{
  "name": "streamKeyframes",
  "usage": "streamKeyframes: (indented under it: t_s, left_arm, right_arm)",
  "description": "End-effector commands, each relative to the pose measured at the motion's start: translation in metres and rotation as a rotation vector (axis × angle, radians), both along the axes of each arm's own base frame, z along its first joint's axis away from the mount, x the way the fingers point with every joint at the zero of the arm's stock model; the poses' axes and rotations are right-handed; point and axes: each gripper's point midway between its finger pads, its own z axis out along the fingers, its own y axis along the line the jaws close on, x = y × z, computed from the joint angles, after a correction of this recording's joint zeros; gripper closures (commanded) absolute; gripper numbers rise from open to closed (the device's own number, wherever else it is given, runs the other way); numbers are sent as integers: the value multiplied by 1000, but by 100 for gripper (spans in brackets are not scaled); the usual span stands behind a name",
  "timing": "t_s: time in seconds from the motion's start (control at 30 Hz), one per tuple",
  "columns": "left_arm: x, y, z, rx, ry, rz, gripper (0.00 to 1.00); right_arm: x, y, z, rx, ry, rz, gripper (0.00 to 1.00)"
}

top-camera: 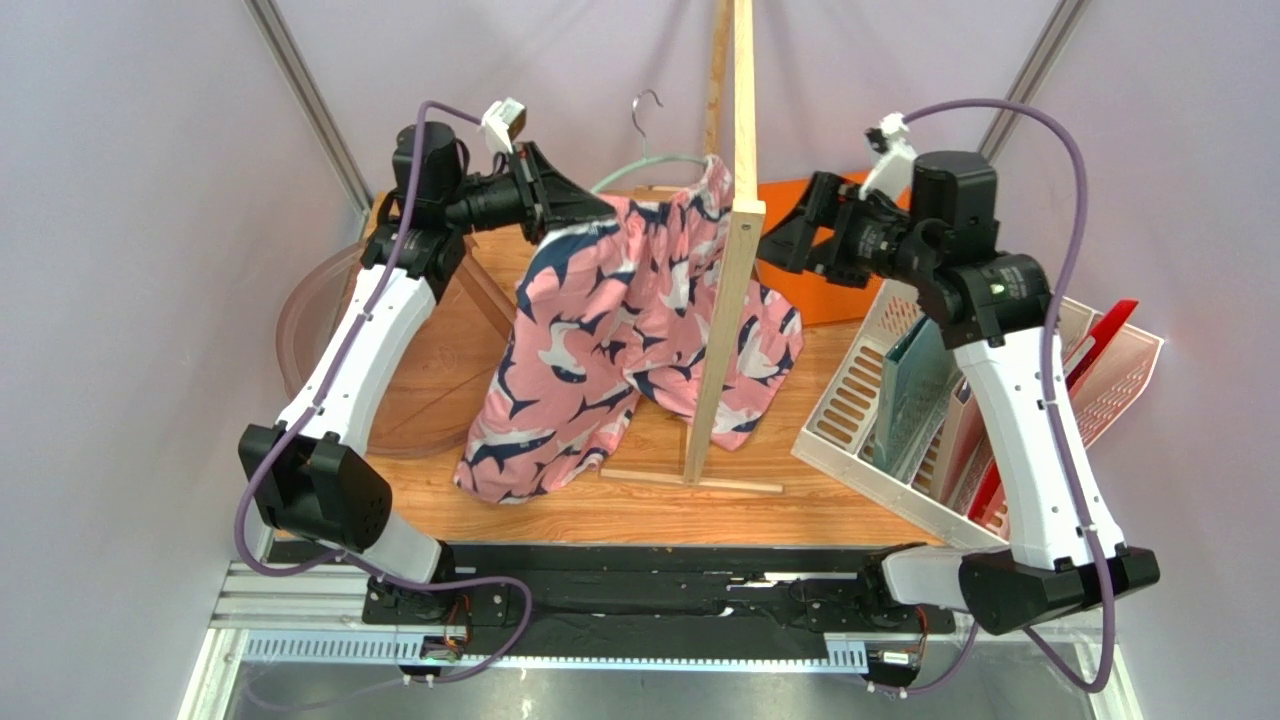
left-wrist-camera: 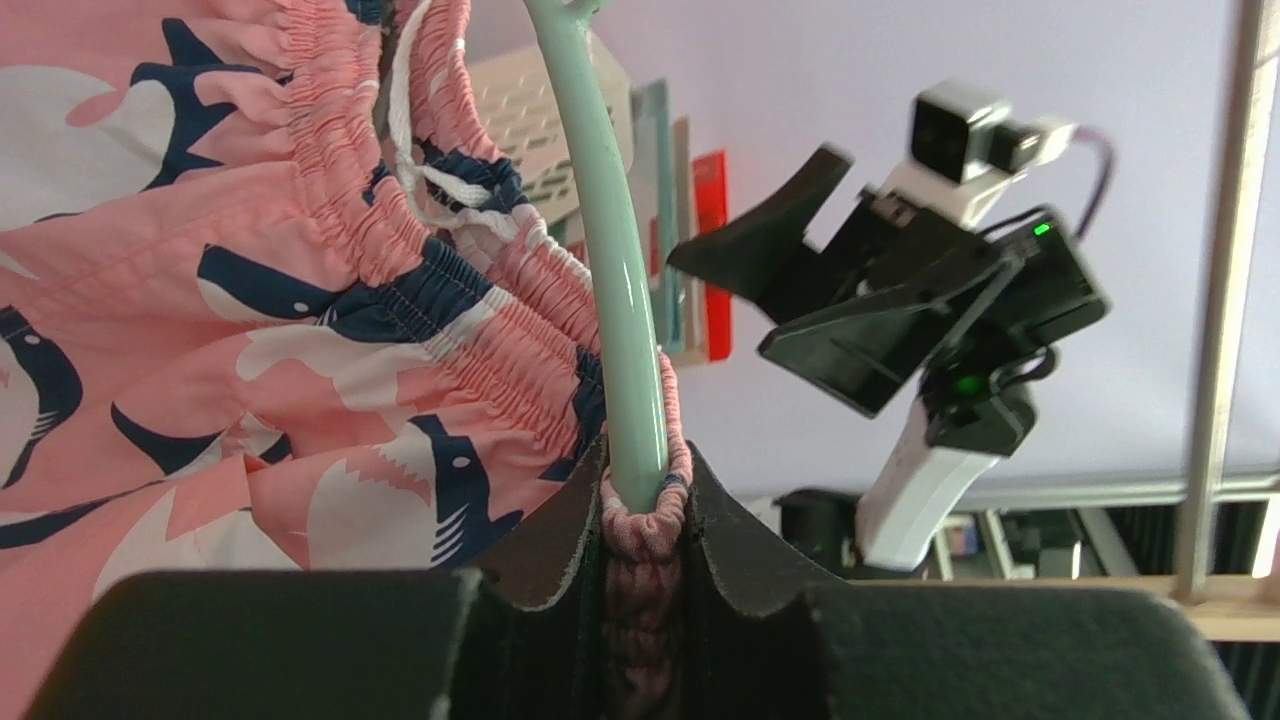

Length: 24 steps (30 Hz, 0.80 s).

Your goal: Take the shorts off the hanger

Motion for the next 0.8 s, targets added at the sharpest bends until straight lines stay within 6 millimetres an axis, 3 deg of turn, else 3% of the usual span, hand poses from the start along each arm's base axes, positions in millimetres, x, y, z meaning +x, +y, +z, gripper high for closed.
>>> streamKeyframes:
  t_s: [0.0, 0.07, 0.27, 0.47, 0.63, 0.77]
  left_arm:
    - [-43, -8, -14, 106, -89, -128, 100]
    - [-53, -11, -25, 129, -77, -150, 100]
    - [-78, -24, -41, 133, -25, -228, 100]
    - [-93, -36, -37, 126, -29, -276, 100]
    - [-100, -39, -30, 105, -33, -296, 100]
    - [-103, -42, -22, 72, -39, -308, 100]
  right_arm:
    - [17, 30, 12, -5, -204, 109, 13]
    - [22, 35, 23, 43, -266, 113, 13]
    - [34, 48, 24, 93, -358, 147, 20]
    - [54, 72, 14, 109, -383, 182, 27]
    - [59, 88, 7, 96, -395, 185, 28]
    - [65, 90, -3, 71, -383, 150, 40]
